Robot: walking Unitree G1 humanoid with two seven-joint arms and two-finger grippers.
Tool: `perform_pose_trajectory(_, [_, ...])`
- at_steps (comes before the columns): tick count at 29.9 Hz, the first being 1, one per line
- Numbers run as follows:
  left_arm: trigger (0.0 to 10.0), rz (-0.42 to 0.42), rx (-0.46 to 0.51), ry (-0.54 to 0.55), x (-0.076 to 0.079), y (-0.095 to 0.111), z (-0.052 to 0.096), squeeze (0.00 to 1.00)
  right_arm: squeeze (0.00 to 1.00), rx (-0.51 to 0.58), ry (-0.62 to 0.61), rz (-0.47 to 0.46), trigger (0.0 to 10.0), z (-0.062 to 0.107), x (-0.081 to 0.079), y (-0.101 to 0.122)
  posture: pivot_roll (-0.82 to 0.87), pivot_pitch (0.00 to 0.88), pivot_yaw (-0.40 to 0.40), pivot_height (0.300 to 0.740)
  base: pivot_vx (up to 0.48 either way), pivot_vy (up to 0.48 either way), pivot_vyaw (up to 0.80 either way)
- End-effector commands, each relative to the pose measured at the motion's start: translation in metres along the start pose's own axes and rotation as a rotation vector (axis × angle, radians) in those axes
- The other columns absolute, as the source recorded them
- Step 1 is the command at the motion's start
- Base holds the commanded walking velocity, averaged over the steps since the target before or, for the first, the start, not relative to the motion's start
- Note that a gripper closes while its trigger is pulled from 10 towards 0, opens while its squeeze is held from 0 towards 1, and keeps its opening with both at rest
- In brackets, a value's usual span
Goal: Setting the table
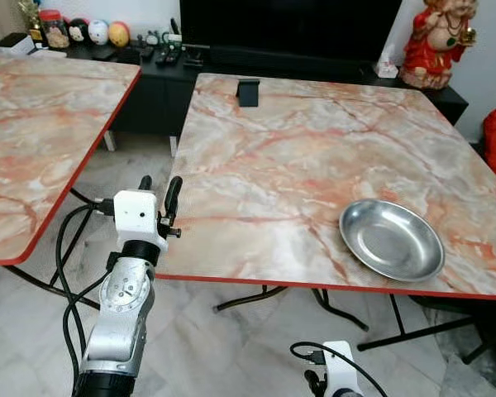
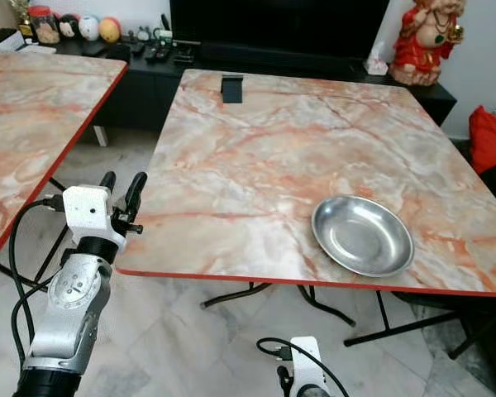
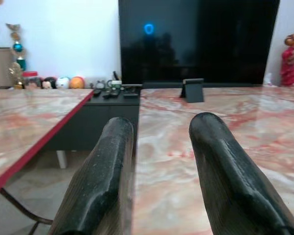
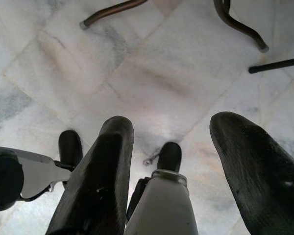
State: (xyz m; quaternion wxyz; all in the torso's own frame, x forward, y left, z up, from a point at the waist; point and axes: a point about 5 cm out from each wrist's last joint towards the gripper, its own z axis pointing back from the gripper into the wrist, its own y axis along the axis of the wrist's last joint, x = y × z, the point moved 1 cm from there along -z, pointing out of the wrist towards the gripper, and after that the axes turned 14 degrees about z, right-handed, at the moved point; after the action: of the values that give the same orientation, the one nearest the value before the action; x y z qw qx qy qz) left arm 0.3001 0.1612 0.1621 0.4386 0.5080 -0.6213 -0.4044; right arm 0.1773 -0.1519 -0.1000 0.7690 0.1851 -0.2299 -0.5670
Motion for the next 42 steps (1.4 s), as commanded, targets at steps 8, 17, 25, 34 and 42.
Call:
perform_pose_trajectory(8, [10.0, 0.008, -0.003, -0.014, 0.0050, 0.0007, -0.0021, 0.00, 0.00, 0.001, -0.013, -0.003, 10.0, -0.0001, 0.0039, 0.0004, 0.06, 0.000, -0.075, 0.740, 0.000, 0.290, 0.00])
perform_pose_trajectory(17, [10.0, 0.007, -0.003, -0.014, 0.0038, 0.0012, -0.0036, 0.00, 0.00, 0.001, -0.013, -0.001, 10.0, -0.0001, 0.0036, 0.0006, 0.07, 0.000, -0.074, 0.740, 0.000, 0.293, 0.00])
perform_pose_trajectory(25, [10.0, 0.006, 0.000, -0.021, 0.0044, 0.0020, -0.0046, 0.00, 0.00, 0.003, -0.012, -0.005, 10.0, -0.0001, 0.0024, 0.0009, 0.07, 0.000, -0.070, 0.740, 0.000, 0.300, 0.00])
perform_pose_trajectory(34, [10.0, 0.005, 0.002, -0.029, 0.0049, 0.0017, -0.0057, 0.00, 0.00, 0.003, -0.009, -0.005, 10.0, 0.0000, 0.0012, 0.0005, 0.07, 0.000, -0.070, 0.740, 0.000, 0.301, 0.00])
perform_pose_trajectory(42, [10.0, 0.002, -0.001, -0.032, 0.0048, 0.0012, -0.0054, 0.00, 0.00, 0.003, -0.007, -0.004, 10.0, 0.0001, 0.0006, 0.0001, 0.08, 0.000, -0.070, 0.740, 0.000, 0.303, 0.00])
